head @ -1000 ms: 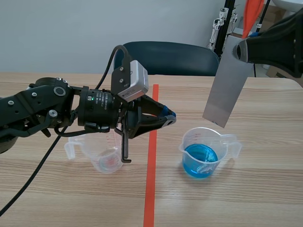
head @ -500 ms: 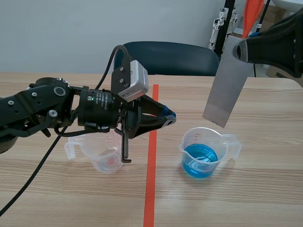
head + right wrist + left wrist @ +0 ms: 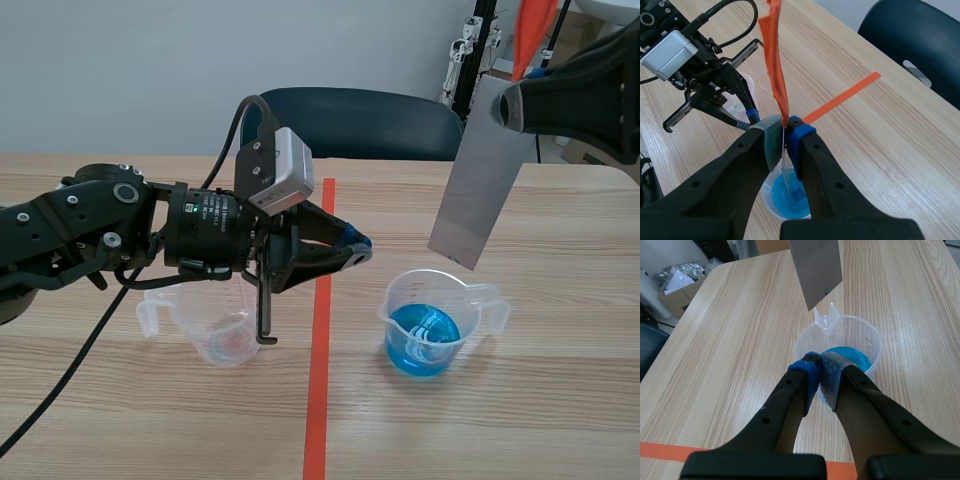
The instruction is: Do the redox reaction experiment. move the plate over the left beaker
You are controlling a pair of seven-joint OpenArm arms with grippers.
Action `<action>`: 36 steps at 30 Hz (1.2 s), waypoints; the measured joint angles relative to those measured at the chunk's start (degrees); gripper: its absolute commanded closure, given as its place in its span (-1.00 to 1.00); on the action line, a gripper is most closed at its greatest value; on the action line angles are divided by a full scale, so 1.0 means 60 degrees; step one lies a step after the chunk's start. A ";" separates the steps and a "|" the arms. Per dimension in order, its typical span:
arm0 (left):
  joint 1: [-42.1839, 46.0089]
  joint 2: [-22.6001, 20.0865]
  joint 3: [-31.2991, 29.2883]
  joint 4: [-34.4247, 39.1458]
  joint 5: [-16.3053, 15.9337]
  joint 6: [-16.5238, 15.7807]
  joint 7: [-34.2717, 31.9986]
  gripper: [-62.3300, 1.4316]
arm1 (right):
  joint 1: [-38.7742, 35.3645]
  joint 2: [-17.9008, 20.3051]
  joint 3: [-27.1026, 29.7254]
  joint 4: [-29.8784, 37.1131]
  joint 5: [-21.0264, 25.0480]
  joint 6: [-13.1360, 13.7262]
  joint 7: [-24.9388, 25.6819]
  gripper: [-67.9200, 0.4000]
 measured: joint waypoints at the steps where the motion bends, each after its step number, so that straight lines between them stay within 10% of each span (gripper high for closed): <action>1: 0.0000 0.0000 0.0000 0.0000 0.0000 0.0000 0.0000 0.87 | 0.0000 0.0000 0.0000 0.0000 0.0000 0.0000 0.0007 0.97; 12: 0.1016 -0.0776 -0.0495 0.0000 0.0000 0.0095 -0.1016 0.87 | 0.0000 -0.0004 0.0000 0.0004 0.0000 0.0000 0.0175 0.97; 36: 0.6309 -0.2546 -0.5850 0.0736 -0.0007 0.0160 -0.4947 0.69 | 0.0885 -0.1523 0.0000 0.0506 -0.0794 0.0033 -0.0780 0.97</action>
